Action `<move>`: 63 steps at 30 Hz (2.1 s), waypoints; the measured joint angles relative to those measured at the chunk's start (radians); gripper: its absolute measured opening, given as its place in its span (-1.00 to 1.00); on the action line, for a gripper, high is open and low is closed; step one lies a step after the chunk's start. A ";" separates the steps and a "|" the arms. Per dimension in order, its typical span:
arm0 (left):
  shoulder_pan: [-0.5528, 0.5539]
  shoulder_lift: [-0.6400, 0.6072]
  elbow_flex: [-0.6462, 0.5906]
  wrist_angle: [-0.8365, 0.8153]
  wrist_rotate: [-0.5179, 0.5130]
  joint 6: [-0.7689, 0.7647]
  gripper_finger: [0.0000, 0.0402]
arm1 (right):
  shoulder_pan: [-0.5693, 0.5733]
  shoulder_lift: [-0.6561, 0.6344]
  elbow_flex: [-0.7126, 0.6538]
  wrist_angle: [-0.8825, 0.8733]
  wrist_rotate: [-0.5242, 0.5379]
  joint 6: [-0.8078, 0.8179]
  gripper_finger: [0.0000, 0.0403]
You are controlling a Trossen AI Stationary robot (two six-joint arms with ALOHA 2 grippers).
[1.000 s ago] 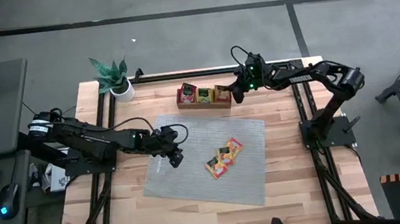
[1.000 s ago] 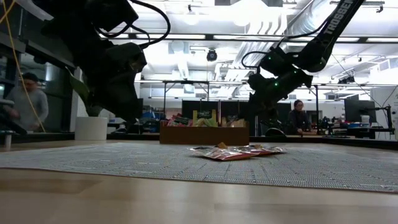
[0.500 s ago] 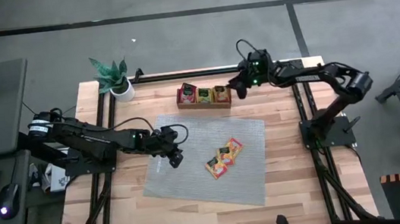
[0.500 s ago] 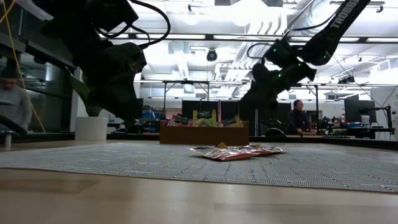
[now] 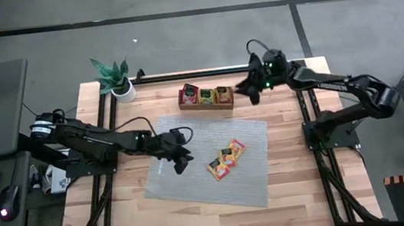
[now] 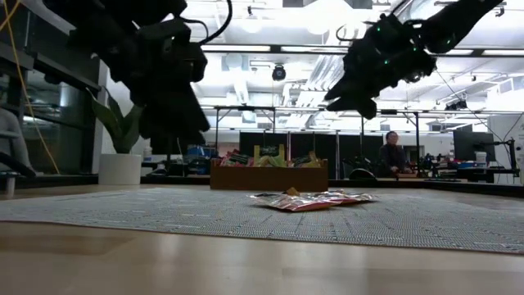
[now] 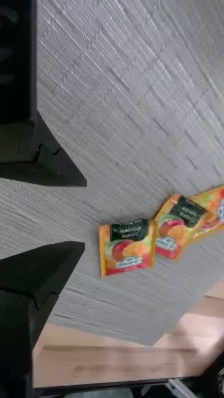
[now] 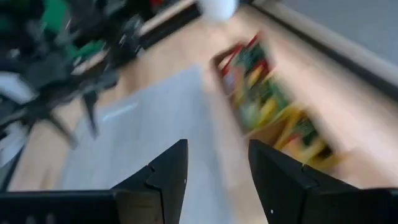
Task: Pick & Place Tea
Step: Put the orange tea bag into the right section of the wooden organizer
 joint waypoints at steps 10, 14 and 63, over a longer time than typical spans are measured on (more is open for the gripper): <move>0.000 0.075 -0.001 0.108 0.070 -0.034 -0.24 | 0.294 0.006 0.000 -0.098 0.110 0.048 -0.18; 0.000 0.121 -0.001 0.219 0.133 -0.047 -0.24 | 0.395 0.006 0.000 -0.100 0.219 0.047 -0.18; -0.178 0.633 0.621 -0.257 -0.111 0.074 -1.00 | 0.713 0.268 -0.001 0.042 0.238 0.022 -0.18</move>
